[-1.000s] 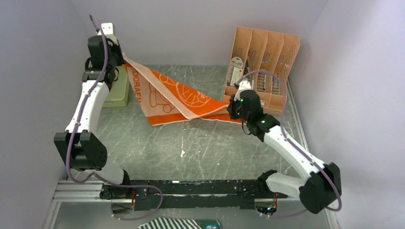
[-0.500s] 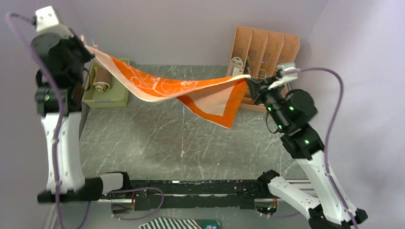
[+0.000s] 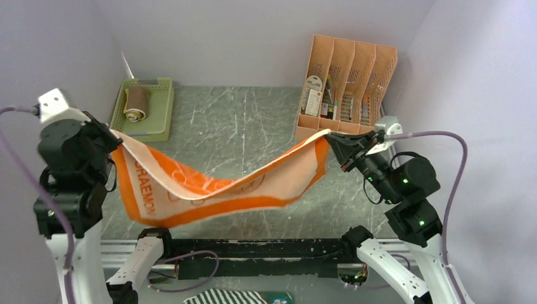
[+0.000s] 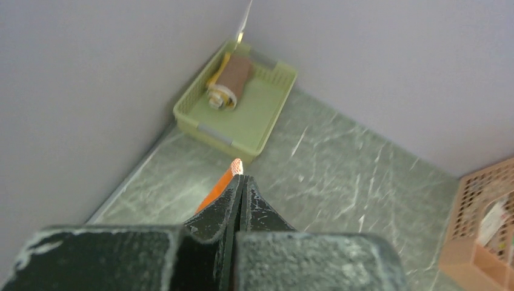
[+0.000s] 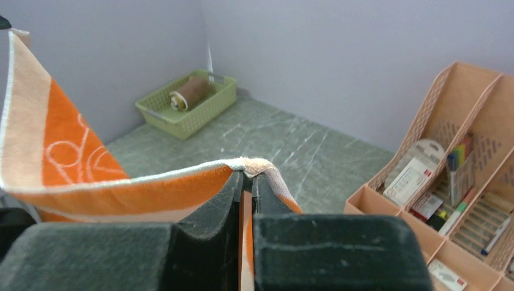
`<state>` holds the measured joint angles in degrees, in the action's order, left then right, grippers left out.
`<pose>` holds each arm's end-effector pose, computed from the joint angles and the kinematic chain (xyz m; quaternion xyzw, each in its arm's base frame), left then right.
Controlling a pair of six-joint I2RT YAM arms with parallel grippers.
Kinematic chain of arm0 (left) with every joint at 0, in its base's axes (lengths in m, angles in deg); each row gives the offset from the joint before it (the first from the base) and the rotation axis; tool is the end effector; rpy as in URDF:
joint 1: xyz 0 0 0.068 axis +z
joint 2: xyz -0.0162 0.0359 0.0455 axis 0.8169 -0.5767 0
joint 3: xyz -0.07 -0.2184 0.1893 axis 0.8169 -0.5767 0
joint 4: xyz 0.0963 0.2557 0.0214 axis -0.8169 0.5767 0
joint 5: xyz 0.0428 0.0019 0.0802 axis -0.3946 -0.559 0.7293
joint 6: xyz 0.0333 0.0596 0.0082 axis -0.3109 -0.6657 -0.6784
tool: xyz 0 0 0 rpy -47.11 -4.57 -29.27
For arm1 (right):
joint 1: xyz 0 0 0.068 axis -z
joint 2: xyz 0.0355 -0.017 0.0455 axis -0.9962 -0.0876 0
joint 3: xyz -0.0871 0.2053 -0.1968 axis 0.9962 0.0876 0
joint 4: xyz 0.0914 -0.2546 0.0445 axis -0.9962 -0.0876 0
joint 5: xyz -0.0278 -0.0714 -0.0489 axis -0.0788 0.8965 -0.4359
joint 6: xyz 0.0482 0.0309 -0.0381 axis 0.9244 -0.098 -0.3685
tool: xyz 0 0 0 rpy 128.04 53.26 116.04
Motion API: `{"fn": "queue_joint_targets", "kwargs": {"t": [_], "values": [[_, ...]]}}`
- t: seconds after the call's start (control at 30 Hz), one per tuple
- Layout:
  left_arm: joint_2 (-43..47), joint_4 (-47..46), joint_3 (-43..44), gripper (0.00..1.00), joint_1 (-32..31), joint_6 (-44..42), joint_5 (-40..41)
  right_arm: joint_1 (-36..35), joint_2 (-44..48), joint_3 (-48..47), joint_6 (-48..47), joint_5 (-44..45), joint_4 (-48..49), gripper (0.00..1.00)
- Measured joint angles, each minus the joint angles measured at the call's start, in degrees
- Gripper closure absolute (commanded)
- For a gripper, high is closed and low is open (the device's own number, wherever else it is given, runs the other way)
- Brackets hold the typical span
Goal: Roll the towels
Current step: Flatten out the towel at the center of the board.
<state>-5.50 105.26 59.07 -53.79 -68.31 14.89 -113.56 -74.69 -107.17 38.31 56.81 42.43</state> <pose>0.0838 0.0226 0.5298 -0.2657 0.7056 0.0336 0.6560 0.0816 0.0543 0.4682 -0.1800 0.6128 0.2807 0.7165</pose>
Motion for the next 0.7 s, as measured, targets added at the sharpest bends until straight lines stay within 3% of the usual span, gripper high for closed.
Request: {"fn": "queue_joint_targets", "kwargs": {"t": [0.2, 0.43, 0.7], "values": [[-3.3, -1.5, -12.3, 0.93, 0.0, 1.0, 2.2, 0.0, -4.6, 5.2, 1.4, 1.3, 1.3, 1.00], [-10.1, -13.1, -29.7, 0.93, 0.0, 3.9, 7.5, 0.0, -22.4, 11.8, 5.9, 6.8, 8.5, 1.00], [-26.7, -22.4, -28.7, 0.93, 0.6, 3.6, 16.3, 2.1, -44.9, 7.5, 6.6, 7.1, 17.9, 1.00]]}}
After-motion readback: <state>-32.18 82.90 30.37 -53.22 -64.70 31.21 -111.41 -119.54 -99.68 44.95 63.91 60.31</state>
